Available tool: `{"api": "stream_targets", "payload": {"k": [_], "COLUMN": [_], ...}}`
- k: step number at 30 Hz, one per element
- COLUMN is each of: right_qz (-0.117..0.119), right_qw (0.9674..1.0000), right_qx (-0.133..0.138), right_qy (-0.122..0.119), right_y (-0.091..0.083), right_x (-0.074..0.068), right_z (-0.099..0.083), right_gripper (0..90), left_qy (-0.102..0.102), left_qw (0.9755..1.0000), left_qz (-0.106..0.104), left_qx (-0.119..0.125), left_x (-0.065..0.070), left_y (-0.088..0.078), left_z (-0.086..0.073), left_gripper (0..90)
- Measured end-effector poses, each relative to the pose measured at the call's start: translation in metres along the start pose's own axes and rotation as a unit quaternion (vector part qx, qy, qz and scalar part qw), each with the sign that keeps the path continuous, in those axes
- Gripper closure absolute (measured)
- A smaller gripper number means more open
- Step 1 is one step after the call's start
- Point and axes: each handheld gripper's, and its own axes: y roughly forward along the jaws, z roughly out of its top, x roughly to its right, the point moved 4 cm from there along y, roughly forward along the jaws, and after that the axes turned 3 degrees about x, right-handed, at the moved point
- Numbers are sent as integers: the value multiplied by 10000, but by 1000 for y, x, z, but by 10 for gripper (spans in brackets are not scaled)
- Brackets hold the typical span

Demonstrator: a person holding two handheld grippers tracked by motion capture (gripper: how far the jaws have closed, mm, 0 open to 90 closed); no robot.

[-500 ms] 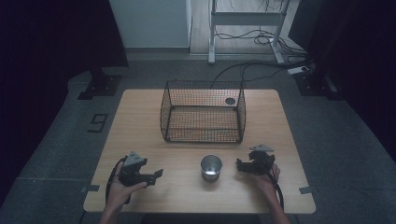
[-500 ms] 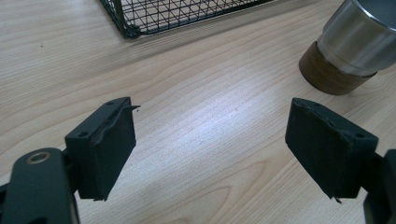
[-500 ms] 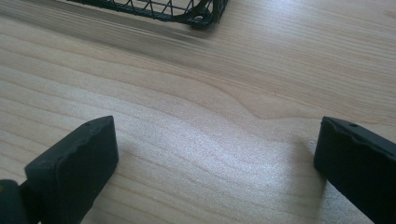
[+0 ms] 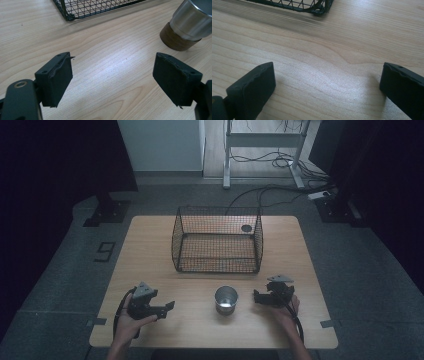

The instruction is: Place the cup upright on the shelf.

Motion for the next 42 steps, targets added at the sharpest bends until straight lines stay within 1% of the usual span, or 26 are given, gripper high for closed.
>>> {"api": "stream_targets", "payload": {"k": [3, 8, 11, 14, 15, 17, 18, 19, 21, 22, 23, 24, 25, 26, 31, 32, 33, 35, 40, 42], "right_qz": [-12, -79, -168, -165, -133, -59, -59, -1, 4, 47, 47, 113, 113, 181, 177, 177, 214, 247, 320, 359], "right_qw": [10000, 9999, 9997, 9995, 9990, 9984, 9984, 9978, 9975, 9972, 9972, 9965, 9965, 9957, 9943, 9943, 9936, 9929, 9918, 9911], "right_qx": [13, 105, 187, 255, 381, 486, 486, 601, 659, 704, 704, 784, 784, 859, 1033, 1033, 1098, 1156, 1237, 1279], "right_qy": [26, 76, 68, 108, 187, 275, 275, 288, 260, 267, 267, 282, 282, 298, 197, 197, 174, 132, 56, -9], "right_y": [0, -3, -6, -10, -15, -21, -21, -27, -32, -35, -35, -40, -40, -46, -61, -61, -67, -72, -80, -85], "right_x": [0, 3, 5, 6, 7, 7, 7, 5, 3, 2, 2, 0, 0, -2, -6, -6, -8, -10, -16, -20], "right_z": [0, -1, -1, 0, 3, 7, 7, 11, 14, 15, 15, 18, 18, 21, 29, 29, 31, 34, 37, 39], "right_gripper": [12, 78, 97, 108, 118, 123, 123, 125, 125, 126, 126, 126, 126, 127, 128, 128, 128, 129, 129, 128], "left_qy": [-4, 91, 86, 72, 58, 48, 48, 43, 43, 44, 44, 54, 54, 59, 56, 60, 68, 70, 69, 65], "left_qw": [10000, 9999, 9999, 10000, 10000, 10000, 10000, 10000, 10000, 10000, 10000, 10000, 10000, 10000, 10000, 10000, 10000, 10000, 10000, 10000], "left_qz": [16, -62, -61, -38, -25, -16, -16, -8, -3, -8, -8, -1, -1, -3, -3, -7, -9, -19, -17, -7], "left_qx": [-16, -71, -64, -53, -60, -63, -63, -60, -49, -42, -42, -31, -31, -19, -25, -27, -27, -28, -27, -29], "left_x": [0, 7, 7, 5, 4, 4, 4, 3, 4, 4, 4, 4, 4, 4, 4, 4, 5, 5, 5, 5], "left_y": [1, 5, 4, 4, 4, 4, 4, 4, 3, 2, 2, 1, 1, 0, 0, 1, 1, 1, 0, 1], "left_z": [-1, 0, 0, 0, 0, 0, 0, 0, 0, 1, 1, 1, 1, 2, 1, 1, 1, 2, 2, 1], "left_gripper": [164, 164, 164, 164, 164, 164, 164, 164, 164, 164, 164, 164, 164, 164, 164, 164, 164, 164, 164, 164]}}
